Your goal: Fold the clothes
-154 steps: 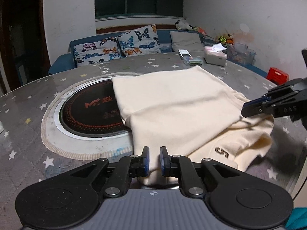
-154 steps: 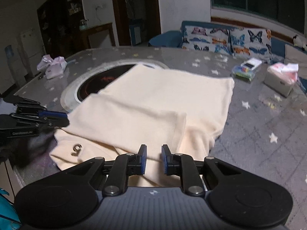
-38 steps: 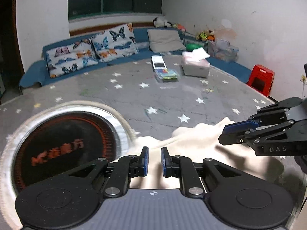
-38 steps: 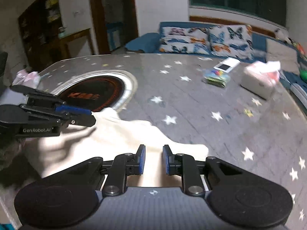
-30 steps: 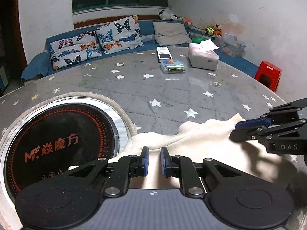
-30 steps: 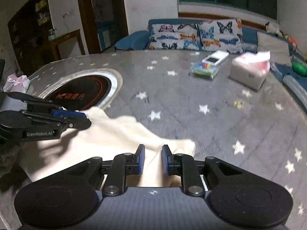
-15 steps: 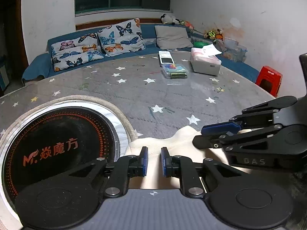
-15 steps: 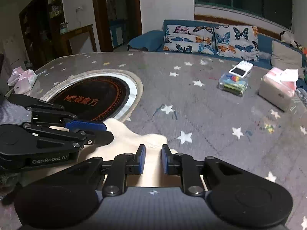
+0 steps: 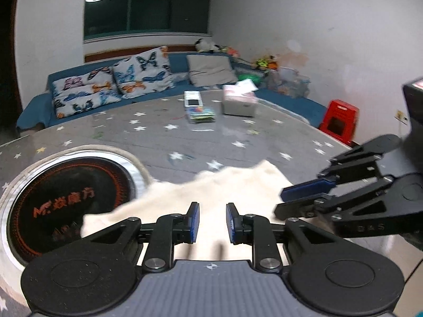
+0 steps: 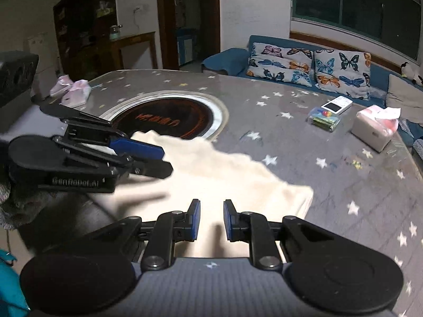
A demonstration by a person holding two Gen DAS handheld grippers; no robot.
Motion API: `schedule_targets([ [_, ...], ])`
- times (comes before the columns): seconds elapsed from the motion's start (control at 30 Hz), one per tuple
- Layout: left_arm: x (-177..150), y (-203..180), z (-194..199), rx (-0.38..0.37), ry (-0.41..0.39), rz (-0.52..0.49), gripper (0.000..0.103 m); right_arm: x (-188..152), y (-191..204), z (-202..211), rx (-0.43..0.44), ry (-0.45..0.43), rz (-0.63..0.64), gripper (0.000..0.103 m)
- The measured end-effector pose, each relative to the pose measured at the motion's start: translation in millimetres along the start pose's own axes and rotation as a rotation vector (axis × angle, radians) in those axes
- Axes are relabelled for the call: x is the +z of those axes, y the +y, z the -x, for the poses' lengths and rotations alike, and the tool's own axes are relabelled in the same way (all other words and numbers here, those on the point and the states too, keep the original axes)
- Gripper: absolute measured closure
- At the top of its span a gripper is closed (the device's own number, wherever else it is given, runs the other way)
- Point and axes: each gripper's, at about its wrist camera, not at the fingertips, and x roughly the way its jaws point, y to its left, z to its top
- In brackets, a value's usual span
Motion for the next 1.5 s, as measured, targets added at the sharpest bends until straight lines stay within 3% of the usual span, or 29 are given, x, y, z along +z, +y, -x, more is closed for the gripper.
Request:
schedule_targets([
  [0.37, -32.9, -5.9, -6.0, 0.023, 0.071, 0.038, 0.079, -33.0, 10.7, -3.8, 0.001, 0.028, -0.013, 0.086],
  [0.77, -47.3, 28.7, 24.0, 0.099, 0.037, 0.178, 0.079, -43.6, -14.3, 13.1, -0.041, 0.034, -0.111, 0.086],
  [0.97, -57.9, 53.4, 36.0, 0.121, 0.027, 0.268, 0.072, -43.8, -14.3, 12.1, -0.042, 0.044, -0.099, 0.086],
  [1.27, -39.5, 59.4, 31.1, 0.124, 0.007, 0.277, 0.073, -24.3, -18.4, 7.6, -0.046, 0.001, -0.093, 0.085],
  [1.5, -39.0, 74.8, 16.7, 0.174, 0.053, 0.301, 0.071, -21.7, -42.8, -15.0, -0.069, 0.017, -0.153, 0.085],
])
